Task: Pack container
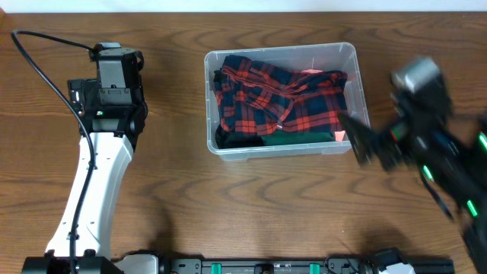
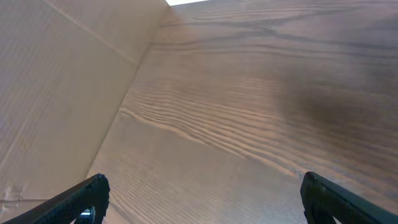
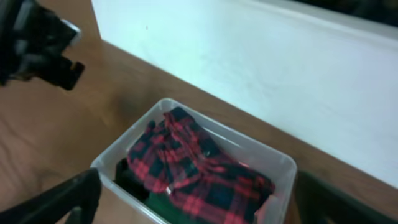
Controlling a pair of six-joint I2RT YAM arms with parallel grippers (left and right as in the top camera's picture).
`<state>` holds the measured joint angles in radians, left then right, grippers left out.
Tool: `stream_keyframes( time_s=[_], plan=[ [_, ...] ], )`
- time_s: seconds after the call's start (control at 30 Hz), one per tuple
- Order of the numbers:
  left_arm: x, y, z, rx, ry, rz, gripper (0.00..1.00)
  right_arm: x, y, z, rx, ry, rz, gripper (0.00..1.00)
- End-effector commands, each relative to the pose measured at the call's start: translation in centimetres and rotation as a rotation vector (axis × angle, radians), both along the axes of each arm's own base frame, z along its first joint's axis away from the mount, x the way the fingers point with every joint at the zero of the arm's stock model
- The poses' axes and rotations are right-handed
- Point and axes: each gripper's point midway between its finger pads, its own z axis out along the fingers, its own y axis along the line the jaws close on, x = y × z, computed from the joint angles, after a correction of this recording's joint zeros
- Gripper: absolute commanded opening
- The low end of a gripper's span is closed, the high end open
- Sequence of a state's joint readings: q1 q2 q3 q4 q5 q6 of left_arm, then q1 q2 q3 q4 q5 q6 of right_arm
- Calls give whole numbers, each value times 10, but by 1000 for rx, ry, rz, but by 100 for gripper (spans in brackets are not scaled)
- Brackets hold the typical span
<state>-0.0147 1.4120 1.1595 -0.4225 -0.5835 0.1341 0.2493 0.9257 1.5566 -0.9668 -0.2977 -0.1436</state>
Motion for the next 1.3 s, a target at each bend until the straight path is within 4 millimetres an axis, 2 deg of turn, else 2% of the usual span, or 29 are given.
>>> stream_keyframes(
  time_s=[0.0,0.17,0.3,0.43,0.53,0.8,0.97,1.27],
  plan=[
    [2,2,5,5,-10,10,98,-36,-19,12,-8,-75,-48,99],
    [2,2,5,5,-10,10,98,-87,-39,24,6,-173,-92,99],
    [2,2,5,5,-10,10,98,-115,-45,21,16,-197,-92,99],
    [2,2,5,5,-10,10,98,-134,-50,11,17,-181,-93,99],
    [2,2,5,5,-10,10,98,-143,-52,-11,-5,-105,-90,99],
    [2,2,5,5,-10,10,98,-143,-58,-39,-52,1,-121,99],
    [2,2,5,5,-10,10,98,-141,-56,-50,-60,39,-110,99],
    [2,2,5,5,-10,10,98,-107,-50,-70,-44,-11,-129,99]
  ],
)
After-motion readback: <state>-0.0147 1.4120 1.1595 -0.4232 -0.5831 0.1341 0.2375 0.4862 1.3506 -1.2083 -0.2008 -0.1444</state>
